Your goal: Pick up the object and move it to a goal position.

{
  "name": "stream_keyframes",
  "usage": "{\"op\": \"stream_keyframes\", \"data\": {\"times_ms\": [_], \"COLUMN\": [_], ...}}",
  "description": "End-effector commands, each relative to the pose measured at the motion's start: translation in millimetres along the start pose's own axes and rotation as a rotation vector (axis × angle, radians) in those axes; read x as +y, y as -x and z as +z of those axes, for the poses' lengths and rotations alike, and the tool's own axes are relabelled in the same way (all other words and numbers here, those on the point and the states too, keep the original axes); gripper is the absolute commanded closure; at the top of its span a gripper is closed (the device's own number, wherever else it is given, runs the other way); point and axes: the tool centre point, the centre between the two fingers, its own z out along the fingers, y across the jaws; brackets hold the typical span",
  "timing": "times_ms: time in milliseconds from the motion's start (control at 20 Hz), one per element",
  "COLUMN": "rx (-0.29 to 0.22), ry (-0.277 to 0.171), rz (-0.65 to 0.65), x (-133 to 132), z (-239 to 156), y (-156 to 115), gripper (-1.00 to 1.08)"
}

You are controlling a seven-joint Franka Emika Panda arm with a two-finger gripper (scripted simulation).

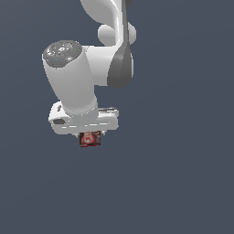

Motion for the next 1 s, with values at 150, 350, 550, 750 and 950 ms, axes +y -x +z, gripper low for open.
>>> {"op": "stream_keyframes", "data": {"times_ms": [150,350,550,750,950], "rx": [-0.001,-0.001,-0.001,-0.001,-0.001], "ry": [0.0,0.0,0.0,0.0,0.0], "rz": [0.0,0.0,0.0,0.0,0.0], "x": [1,2,3,3,3], "z": [-43,-62,-75,-81,-83], "y": [-12,-18,-23,-25,-26], "gripper": [1.08,1.08,1.08,1.08,1.08]}}
